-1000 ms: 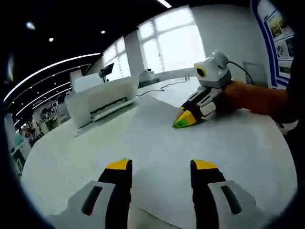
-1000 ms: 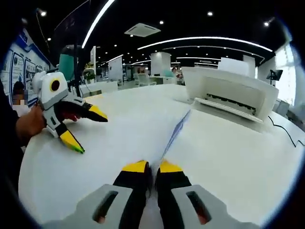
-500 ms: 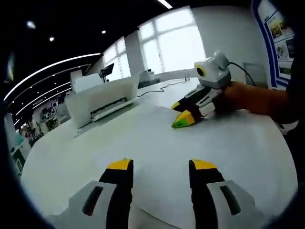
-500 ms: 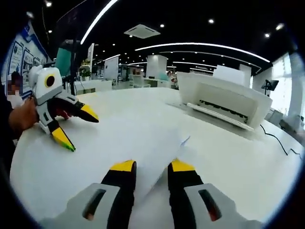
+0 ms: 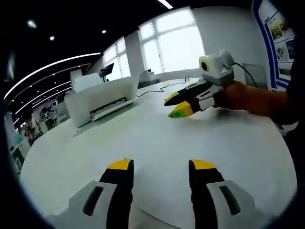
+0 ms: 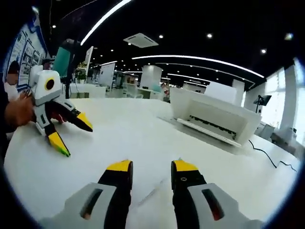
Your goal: Organize the stack of printing papers by aligning and flattening the scattered papers on the table
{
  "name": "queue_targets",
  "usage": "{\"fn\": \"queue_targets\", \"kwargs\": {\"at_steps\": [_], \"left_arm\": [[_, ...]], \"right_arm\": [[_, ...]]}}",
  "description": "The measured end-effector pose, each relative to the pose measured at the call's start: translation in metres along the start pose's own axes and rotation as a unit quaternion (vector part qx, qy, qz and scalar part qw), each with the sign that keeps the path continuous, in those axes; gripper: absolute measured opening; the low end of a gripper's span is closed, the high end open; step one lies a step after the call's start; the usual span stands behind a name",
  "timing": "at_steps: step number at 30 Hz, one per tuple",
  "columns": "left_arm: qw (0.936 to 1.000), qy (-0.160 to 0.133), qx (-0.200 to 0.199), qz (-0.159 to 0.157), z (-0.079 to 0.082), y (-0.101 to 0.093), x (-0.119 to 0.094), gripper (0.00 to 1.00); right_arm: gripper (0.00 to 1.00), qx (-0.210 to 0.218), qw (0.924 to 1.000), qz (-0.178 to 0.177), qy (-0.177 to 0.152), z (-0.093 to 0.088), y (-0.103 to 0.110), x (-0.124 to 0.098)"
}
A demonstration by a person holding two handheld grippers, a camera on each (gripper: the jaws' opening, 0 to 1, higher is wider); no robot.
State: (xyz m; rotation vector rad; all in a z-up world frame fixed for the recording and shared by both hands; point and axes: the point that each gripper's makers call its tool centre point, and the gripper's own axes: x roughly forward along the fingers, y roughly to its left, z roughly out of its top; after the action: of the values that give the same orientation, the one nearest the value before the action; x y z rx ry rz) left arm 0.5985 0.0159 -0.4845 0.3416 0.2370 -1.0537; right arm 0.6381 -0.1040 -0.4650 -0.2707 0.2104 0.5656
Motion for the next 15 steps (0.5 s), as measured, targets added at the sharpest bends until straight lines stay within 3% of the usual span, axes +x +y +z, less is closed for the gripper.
{"fn": "queue_targets", "kwargs": {"at_steps": [7, 11, 12, 15], "left_arm": [[1.0, 0.0, -0.006, 0.0, -0.001, -0.001, -0.001, 0.51], [1.0, 0.0, -0.009, -0.001, 0.0, -0.002, 0.0, 0.51], [1.0, 0.0, -0.009, -0.001, 0.0, -0.002, 0.0, 0.51], [0.9999, 0.0, -0.014, -0.002, -0.001, -0.002, 0.0, 0.51]], "right_arm": [[0.26, -0.023, 0.9957, 0.084, 0.029, -0.007, 0.047, 0.01], [0.25, -0.013, 0.9931, 0.105, 0.051, -0.017, 0.056, 0.013], [0.23, 0.015, 0.9931, 0.106, 0.049, -0.017, 0.058, 0.012], [0.22, 0.02, 0.9922, 0.112, 0.053, -0.017, 0.055, 0.01]]}}
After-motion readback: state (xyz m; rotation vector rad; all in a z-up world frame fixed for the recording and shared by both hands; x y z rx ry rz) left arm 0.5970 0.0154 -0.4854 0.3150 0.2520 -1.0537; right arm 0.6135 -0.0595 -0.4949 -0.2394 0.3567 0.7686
